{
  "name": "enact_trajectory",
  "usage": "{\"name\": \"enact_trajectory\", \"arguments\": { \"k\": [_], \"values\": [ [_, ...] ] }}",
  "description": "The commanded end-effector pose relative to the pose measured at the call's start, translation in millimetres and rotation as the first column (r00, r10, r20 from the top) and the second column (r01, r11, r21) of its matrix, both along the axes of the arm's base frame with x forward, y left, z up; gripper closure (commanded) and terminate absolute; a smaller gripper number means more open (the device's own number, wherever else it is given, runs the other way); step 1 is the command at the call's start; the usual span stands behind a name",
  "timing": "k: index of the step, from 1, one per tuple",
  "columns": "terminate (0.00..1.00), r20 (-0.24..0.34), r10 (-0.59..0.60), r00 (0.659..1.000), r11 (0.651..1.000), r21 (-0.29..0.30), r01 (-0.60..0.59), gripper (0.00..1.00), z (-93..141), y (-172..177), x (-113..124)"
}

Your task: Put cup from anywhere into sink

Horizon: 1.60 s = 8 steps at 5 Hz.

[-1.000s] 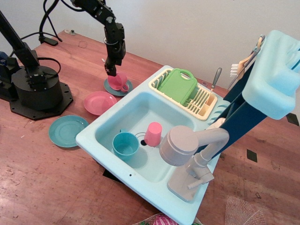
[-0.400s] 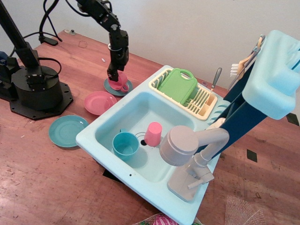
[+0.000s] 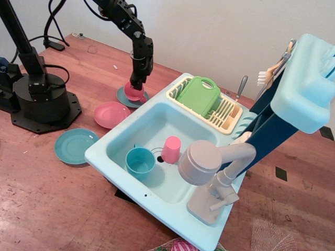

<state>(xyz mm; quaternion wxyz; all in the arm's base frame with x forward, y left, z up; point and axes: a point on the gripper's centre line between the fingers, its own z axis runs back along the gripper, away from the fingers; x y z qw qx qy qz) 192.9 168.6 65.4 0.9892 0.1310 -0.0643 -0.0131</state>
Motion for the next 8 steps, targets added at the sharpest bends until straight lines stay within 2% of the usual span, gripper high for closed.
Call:
{"name": "enact_trajectory", "arguments": {
  "k": [1, 2, 3, 4, 5, 6, 7, 8],
  "values": [
    [0.00, 0.019, -0.027, 0.999, 0.999, 0.033, 0.026, 1.00, 14.4, 3.8, 15.3],
    [0.00, -0.001, -0.069, 0.998, 0.997, 0.043, 0.069, 1.00, 16.9, 4.7, 27.3],
    [0.00, 0.001, -0.075, 0.997, 0.995, 0.065, 0.075, 1.00, 32.4, 7.0, 27.7],
    [0.00, 0.009, -0.081, 0.997, 0.987, 0.143, 0.079, 1.00, 82.8, 24.3, 25.3],
    [0.00, 0.024, -0.100, 0.995, 0.974, 0.206, 0.093, 1.00, 133.5, 33.2, 36.8],
    [0.00, 0.199, -0.177, 0.964, 0.973, 0.184, 0.140, 1.00, 180.9, -15.7, 81.8],
    [0.00, 0.247, -0.272, 0.930, 0.962, 0.100, 0.255, 1.00, 156.6, -60.9, 128.1],
    [0.00, 0.255, -0.325, 0.911, 0.943, 0.017, 0.332, 1.00, 136.5, -105.2, 159.1]
  ]
}}
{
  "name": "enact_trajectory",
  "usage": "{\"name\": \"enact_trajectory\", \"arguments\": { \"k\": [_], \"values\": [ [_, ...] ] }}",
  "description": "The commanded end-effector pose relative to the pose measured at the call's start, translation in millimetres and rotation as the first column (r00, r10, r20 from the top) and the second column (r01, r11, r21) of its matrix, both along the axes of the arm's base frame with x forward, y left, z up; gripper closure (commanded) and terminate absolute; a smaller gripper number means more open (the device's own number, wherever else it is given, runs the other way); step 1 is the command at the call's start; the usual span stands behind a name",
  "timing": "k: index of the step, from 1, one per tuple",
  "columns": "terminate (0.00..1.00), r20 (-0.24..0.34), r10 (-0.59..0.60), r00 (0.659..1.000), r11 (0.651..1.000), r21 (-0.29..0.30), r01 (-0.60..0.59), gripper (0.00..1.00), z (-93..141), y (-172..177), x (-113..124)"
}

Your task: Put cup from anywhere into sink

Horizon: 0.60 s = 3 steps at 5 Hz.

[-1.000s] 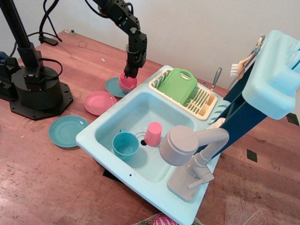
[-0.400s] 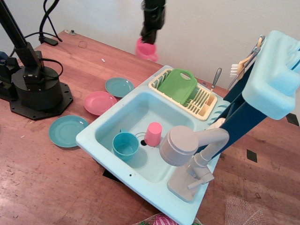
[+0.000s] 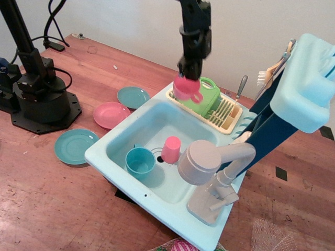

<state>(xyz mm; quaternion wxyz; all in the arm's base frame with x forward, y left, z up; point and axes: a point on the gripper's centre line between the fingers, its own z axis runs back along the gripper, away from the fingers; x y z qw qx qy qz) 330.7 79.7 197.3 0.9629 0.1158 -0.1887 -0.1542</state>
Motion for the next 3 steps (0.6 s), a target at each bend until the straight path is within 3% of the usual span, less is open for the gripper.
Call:
{"name": "enact_trajectory", "arguments": {
  "k": [1, 2, 3],
  "values": [
    [0.00, 0.004, -0.045, 0.999, 0.996, -0.079, 0.045, 1.00, -15.7, -42.4, 13.0],
    [0.00, -0.007, -0.034, 0.999, 0.993, -0.113, 0.033, 1.00, -26.1, -52.3, -0.1],
    [1.00, -0.021, -0.036, 0.999, 0.992, -0.121, 0.033, 1.00, -26.0, -55.3, -8.2]
  ]
}}
